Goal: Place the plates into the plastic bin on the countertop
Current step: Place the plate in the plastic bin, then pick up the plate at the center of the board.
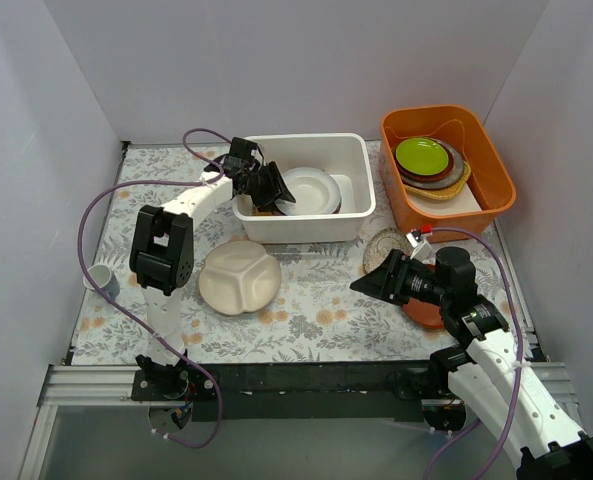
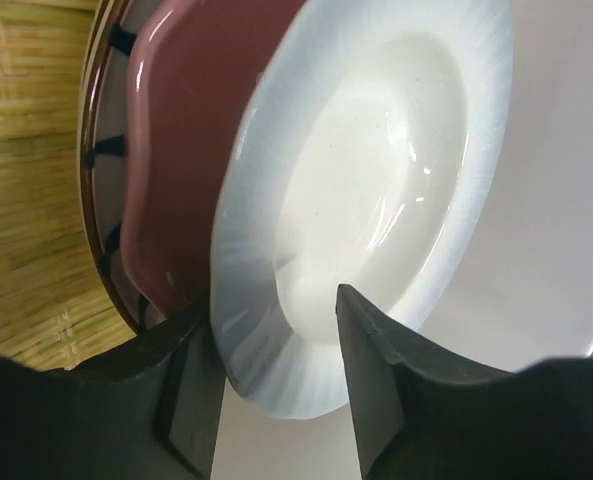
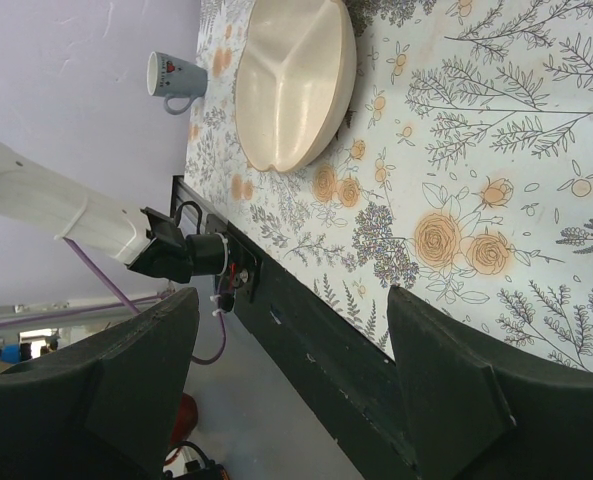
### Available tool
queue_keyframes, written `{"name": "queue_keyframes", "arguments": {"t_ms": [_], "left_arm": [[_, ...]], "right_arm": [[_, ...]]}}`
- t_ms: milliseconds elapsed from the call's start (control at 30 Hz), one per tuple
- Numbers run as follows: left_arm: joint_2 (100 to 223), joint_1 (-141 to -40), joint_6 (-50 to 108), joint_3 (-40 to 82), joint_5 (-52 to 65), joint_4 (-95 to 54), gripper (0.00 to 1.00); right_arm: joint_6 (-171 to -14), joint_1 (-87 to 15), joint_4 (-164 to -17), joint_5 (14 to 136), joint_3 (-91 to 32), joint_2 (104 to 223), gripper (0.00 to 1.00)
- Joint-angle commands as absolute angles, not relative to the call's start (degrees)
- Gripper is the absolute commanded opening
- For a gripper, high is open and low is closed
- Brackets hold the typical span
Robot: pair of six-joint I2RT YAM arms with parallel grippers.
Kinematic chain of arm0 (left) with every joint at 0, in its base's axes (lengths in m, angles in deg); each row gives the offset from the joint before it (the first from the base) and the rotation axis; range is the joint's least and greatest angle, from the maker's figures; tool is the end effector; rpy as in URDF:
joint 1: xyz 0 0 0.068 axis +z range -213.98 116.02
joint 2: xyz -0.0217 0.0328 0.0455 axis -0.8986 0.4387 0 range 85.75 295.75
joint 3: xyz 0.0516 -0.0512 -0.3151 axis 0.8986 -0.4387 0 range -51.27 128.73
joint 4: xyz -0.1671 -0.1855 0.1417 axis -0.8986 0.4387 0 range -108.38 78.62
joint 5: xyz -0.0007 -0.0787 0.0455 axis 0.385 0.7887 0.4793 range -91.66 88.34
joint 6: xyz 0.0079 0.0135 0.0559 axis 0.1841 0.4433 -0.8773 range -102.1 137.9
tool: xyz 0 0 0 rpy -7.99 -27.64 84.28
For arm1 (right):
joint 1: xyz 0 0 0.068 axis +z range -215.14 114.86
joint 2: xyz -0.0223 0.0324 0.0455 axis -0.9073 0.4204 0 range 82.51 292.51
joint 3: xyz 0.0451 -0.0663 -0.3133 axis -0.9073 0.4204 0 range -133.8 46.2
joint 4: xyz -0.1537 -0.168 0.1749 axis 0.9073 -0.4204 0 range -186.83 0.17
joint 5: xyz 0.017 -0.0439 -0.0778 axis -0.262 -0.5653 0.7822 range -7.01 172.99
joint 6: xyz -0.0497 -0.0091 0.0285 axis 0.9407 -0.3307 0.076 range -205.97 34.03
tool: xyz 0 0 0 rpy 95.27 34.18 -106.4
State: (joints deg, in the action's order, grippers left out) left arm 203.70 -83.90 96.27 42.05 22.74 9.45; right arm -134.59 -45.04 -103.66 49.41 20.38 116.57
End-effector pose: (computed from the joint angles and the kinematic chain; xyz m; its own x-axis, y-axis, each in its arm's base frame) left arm 0.4723 -0.1895 0.2450 -0.6861 -0.7000 0.1980 -0.6198 0.4200 -0.6629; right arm 0.1207 0.0687 0.2700 -0.8094 0.3695 -0.4565 -0.2426 0.4975 0.8328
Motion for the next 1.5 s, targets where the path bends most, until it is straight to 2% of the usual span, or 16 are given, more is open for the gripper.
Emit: {"name": "queue_keyframes", "arguments": {"t_ms": [0, 200, 300, 333, 467, 633, 833, 1133, 1467], "left_arm": [[201.33, -83.40, 94.55, 45.85, 21.28, 12.10, 0.46], [200.10, -83.40, 94.37, 46.90, 18.12, 14.66, 0.50], [198.70, -83.40, 94.11, 47.52, 15.05, 16.50, 0.60], [198.43, -83.40, 93.58, 47.87, 14.25, 17.03, 0.67], [196.59, -83.40, 92.00, 49.01, 10.65, 19.14, 0.83], [193.87, -83.40, 90.50, 50.06, 6.78, 21.52, 0.92], [190.87, -83.58, 88.48, 50.77, 5.54, 22.66, 0.98], [181.65, -84.28, 87.51, 48.32, 12.47, 19.42, 0.98], [171.80, -90.95, 89.18, 41.63, 15.56, 15.89, 0.98]], "right_arm": [[-133.78, -45.10, -103.72, 48.89, 19.04, 115.55, 0.83], [-134.04, -45.10, -103.89, 49.06, 18.87, 115.11, 0.83], [-134.04, -45.10, -104.07, 49.06, 18.78, 114.76, 0.83], [-134.04, -45.10, -104.16, 49.15, 18.87, 114.67, 0.83], [-134.13, -45.10, -104.42, 49.24, 18.96, 114.41, 0.83], [-134.22, -45.10, -104.42, 49.24, 19.05, 114.23, 0.83], [-134.22, -45.10, -104.60, 49.33, 18.96, 114.06, 0.83], [-133.96, -45.10, -105.30, 49.68, 19.13, 113.80, 0.83], [-133.78, -45.01, -106.09, 50.12, 19.75, 113.27, 0.83]]}}
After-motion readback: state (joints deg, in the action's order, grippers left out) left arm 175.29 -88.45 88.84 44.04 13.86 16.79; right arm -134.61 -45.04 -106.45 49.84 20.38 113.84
